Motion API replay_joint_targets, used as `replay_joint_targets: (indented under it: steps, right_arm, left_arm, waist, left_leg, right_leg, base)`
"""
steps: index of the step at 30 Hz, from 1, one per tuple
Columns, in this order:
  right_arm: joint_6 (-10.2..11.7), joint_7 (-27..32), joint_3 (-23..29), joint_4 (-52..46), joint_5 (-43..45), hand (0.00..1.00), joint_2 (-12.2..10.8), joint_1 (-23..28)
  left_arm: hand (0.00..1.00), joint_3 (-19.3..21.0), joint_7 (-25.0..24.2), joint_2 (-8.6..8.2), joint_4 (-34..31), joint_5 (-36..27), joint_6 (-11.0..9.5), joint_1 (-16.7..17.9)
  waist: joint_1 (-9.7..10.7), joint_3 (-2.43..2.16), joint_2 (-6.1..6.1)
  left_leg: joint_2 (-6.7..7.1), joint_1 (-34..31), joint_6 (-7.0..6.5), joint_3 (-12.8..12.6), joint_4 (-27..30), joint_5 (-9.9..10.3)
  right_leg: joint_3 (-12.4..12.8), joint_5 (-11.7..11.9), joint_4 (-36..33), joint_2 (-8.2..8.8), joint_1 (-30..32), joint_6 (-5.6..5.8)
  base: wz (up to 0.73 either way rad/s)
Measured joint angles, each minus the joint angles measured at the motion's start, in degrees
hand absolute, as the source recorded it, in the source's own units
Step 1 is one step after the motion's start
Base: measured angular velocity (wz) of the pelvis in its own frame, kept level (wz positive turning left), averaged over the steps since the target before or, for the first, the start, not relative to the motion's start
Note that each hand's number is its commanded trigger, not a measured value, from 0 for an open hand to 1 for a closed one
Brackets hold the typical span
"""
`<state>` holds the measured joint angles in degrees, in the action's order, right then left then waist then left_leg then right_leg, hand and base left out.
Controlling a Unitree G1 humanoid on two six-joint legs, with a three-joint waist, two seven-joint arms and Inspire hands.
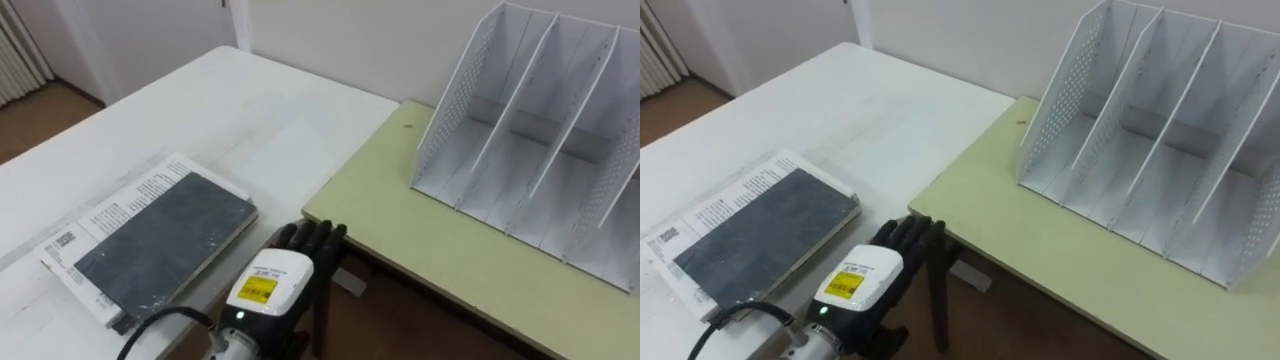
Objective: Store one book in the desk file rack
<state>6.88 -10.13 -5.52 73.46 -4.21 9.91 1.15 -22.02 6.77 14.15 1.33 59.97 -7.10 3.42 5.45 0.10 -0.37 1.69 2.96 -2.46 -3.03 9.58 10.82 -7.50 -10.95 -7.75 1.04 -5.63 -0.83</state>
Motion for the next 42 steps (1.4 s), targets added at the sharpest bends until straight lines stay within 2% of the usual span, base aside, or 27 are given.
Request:
replay_joint_targets:
  steps: [2,6,10,16,21,26,29,34,37,42]
  right_arm:
    - [0.0,0.1,0.0,0.2,0.0,0.00,0.1,0.0]
    - [-0.6,0.8,0.0,0.2,0.0,0.00,-0.2,0.1]
    - [-0.7,1.0,-0.2,0.3,0.0,0.00,-0.4,0.4]
    - [-0.8,1.3,-1.7,0.3,0.1,0.00,-0.4,0.5]
    - [-0.8,1.3,-2.0,0.2,0.1,0.00,-0.6,0.5]
    - [-1.5,1.4,-1.9,0.1,0.3,0.00,-0.6,0.3]
    - [-2.1,1.4,-1.9,0.0,0.3,0.00,-0.4,0.0]
    - [-3.2,1.4,-2.0,0.1,0.3,0.00,0.0,-0.6]
    - [-3.2,1.3,-2.0,0.1,0.3,0.00,0.5,-0.7]
    - [-3.3,1.3,-2.0,0.1,0.7,0.00,1.1,-0.6]
  left_arm:
    - [0.00,0.6,0.4,0.21,-1.7,0.8,-0.1,0.0]
    - [0.00,4.2,1.6,0.58,-7.1,0.8,-0.9,0.2]
    - [0.00,8.3,3.2,0.54,-10.5,0.8,-0.9,1.2]
    - [0.00,10.0,3.8,0.64,-10.6,0.7,-0.4,2.0]
    - [0.00,10.7,3.8,0.64,-10.6,0.6,0.3,3.3]
    - [0.00,10.8,3.8,0.62,-10.4,0.5,0.9,4.0]
    - [0.00,11.1,3.8,0.59,-10.2,0.5,1.7,5.0]
    - [0.00,11.6,3.8,0.59,-10.2,0.3,3.8,6.3]
    - [0.00,12.2,3.8,0.59,-10.2,0.3,4.3,6.5]
    - [0.00,13.3,3.8,0.58,-10.2,0.3,4.7,6.7]
  waist:
    - [-0.8,0.02,-0.04]
    - [-2.1,0.10,-0.48]
    - [-3.0,-0.24,-0.97]
    - [-4.4,-0.50,-1.48]
    - [-4.3,-0.31,-1.86]
    - [-4.4,-0.29,-1.68]
    - [-4.4,-0.40,-1.18]
    - [-4.4,-0.22,-0.50]
    - [-4.5,0.00,0.02]
    - [-4.7,-0.46,0.86]
  left_leg:
    - [-0.05,0.0,0.01,0.0,0.1,0.0]
    - [0.00,-0.6,0.02,0.5,0.8,0.0]
    - [0.06,-1.0,0.02,0.8,1.3,0.0]
    - [0.08,-1.0,0.04,1.0,1.3,0.0]
    - [0.16,-1.4,0.04,1.5,1.3,0.0]
    - [0.12,-1.5,0.04,1.6,1.1,0.0]
    - [0.17,-1.9,0.04,1.7,1.1,0.0]
    - [0.27,-2.3,0.04,2.4,1.7,0.0]
    - [0.32,-2.4,0.04,2.8,1.9,0.0]
    - [0.33,-2.3,0.05,3.1,1.9,0.0]
  right_leg:
    - [0.0,0.1,0.0,-0.04,0.0,-0.09]
    - [-0.6,0.0,0.0,0.04,0.0,-0.10]
    - [-1.8,0.0,0.0,0.21,-0.1,-0.09]
    - [-2.5,0.1,0.0,0.45,-0.4,-0.08]
    - [-3.6,0.1,0.0,0.45,-0.4,-0.07]
    - [-3.8,0.1,0.0,0.39,-0.6,-0.07]
    - [-4.0,0.1,-0.1,0.40,-0.5,-0.07]
    - [-5.4,0.1,0.0,0.49,-0.4,-0.07]
    - [-5.7,0.1,-0.1,0.52,-0.4,-0.07]
    - [-6.2,0.1,-0.1,0.62,-0.5,-0.07]
  base:
    - [0.03]
    - [0.08]
    - [0.09]
    - [0.05]
    - [0.06]
    - [0.01]
    - [0.01]
    - [0.07]
    - [0.06]
    - [0.03]
